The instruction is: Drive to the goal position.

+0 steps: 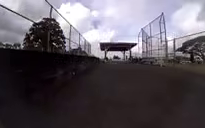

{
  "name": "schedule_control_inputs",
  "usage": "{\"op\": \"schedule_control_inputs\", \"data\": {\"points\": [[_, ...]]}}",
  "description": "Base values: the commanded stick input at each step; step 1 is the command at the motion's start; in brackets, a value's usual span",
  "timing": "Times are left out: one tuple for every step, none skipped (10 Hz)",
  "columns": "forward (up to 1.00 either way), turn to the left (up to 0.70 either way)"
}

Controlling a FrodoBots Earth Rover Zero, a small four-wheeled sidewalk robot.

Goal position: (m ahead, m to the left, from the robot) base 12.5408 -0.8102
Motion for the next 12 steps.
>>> {"op": "schedule_control_inputs", "data": {"points": [[0.85,-0.12],[0.85,-0.23],[0.85,-0.30],[0.85,-0.11],[0.85,0.00],[0.85,0.00],[0.85,0.00],[0.85,0.00],[0.85,0.00],[0.85,0.00],[0.85,0.00],[0.85,0.00]]}}
